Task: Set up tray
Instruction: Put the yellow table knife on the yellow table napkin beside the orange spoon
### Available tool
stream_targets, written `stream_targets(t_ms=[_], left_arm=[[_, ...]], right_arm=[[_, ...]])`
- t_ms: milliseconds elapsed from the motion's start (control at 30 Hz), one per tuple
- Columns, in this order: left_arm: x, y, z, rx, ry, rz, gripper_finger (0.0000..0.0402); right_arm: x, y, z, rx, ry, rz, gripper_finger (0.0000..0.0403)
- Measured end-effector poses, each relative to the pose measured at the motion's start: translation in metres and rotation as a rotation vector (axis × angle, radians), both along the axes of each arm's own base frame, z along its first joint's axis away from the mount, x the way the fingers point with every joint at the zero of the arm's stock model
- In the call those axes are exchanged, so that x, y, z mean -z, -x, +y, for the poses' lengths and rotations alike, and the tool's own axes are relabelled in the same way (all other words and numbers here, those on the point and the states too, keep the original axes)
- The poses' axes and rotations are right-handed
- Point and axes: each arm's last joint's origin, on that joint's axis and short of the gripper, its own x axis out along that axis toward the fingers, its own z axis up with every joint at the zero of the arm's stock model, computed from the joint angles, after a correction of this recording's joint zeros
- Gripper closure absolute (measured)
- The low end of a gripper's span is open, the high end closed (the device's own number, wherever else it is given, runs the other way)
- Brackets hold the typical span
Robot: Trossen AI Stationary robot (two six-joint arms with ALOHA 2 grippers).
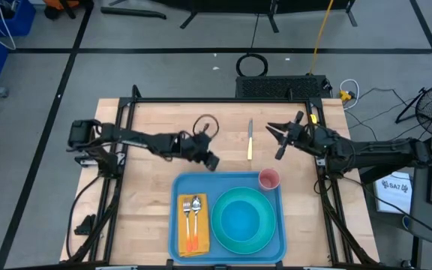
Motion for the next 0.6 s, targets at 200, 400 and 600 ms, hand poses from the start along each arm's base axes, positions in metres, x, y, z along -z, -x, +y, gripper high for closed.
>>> stream_targets(t_ms=[200,400,600], left_arm=[[-0.009,-0.005,0.037,0.031,-0.141,-0.103,0.0305],[-0.015,-0.019,0.064,0.154,-0.025,-0.368,0.0305],[-0.019,-0.021,0.078,0.200,-0.016,-0.427,0.0305]], right_arm=[[0.006,-0.009,-0.006,0.037,-0.049,-0.003,0.0353],[0.014,-0.016,-0.018,0.147,-0.067,0.034,0.0353],[0.005,-0.039,-0.035,0.179,-0.232,0.219,0.0353]])
